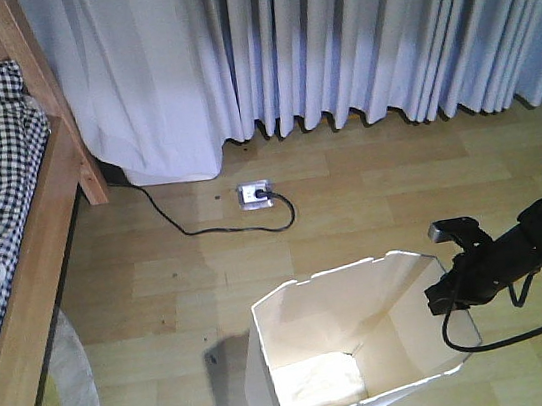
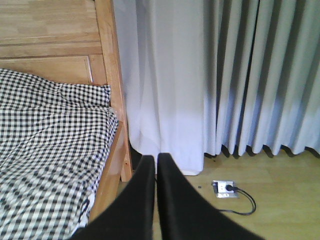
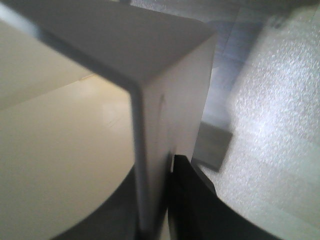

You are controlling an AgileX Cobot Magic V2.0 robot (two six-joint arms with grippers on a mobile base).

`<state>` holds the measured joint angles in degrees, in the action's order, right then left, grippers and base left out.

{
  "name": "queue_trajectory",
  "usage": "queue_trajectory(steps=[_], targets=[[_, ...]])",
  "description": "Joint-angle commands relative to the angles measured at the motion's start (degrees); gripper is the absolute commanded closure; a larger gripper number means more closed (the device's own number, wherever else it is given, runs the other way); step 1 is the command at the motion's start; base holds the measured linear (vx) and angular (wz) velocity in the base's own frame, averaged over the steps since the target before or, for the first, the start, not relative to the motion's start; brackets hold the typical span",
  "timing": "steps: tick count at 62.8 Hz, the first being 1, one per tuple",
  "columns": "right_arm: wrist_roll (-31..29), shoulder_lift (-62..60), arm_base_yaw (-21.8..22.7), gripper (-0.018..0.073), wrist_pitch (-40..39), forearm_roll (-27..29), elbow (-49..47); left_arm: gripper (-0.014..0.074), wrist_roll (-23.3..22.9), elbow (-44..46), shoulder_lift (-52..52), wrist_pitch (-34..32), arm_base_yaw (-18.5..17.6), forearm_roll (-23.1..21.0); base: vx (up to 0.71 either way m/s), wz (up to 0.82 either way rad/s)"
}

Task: Move trash bin to bedside with robot
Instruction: 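Carry the bin in the right gripper as the base drives toward the bedside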

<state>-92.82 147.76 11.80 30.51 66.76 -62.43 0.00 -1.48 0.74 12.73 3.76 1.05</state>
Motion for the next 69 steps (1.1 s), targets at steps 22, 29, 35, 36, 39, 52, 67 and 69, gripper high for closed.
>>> queue_trajectory(steps=[22, 29, 35, 36, 39, 52, 67, 69], targets=[[0.17, -4.31, 0.16, 0.0566, 12.34, 2.10, -0.37, 0.0603, 0.00, -1.08, 0.78, -4.06, 0.06, -0.24, 0.24, 0.06], [0.17, -4.31, 0.16, 0.0566, 12.34, 2.10, -0.37, 0.0603, 0.00, -1.08, 0.78, -4.06, 0.06, -0.24, 0.21, 0.06], [0.17, -4.31, 0.16, 0.0566, 12.34, 2.10, -0.37, 0.0603, 0.00, -1.08, 0.78, -4.06, 0.06, -0.24, 0.20, 0.05], [0.17, -4.31, 0.16, 0.0566, 12.34, 2.10, -0.37, 0.0603, 0.00, -1.08, 0.78, -4.06, 0.06, -0.24, 0.20, 0.05], [0.17, -4.31, 0.16, 0.0566, 12.34, 2.10, -0.37, 0.0603, 0.00, -1.08, 0.78, -4.06, 0.06, -0.24, 0.20, 0.04], [0.09, -4.31, 0.16, 0.0566, 12.34, 2.10, -0.37, 0.0603, 0.00, -1.08, 0.78, -4.06, 0.06, -0.24, 0.20, 0.00], [0.09, -4.31, 0.16, 0.0566, 12.34, 2.10, -0.37, 0.0603, 0.00, -1.08, 0.78, -4.06, 0.06, -0.24, 0.21, -0.04], [0.09, -4.31, 0.16, 0.0566, 12.34, 2.10, -0.37, 0.0603, 0.00, -1.08, 0.78, -4.06, 0.06, -0.24, 0.20, -0.01]])
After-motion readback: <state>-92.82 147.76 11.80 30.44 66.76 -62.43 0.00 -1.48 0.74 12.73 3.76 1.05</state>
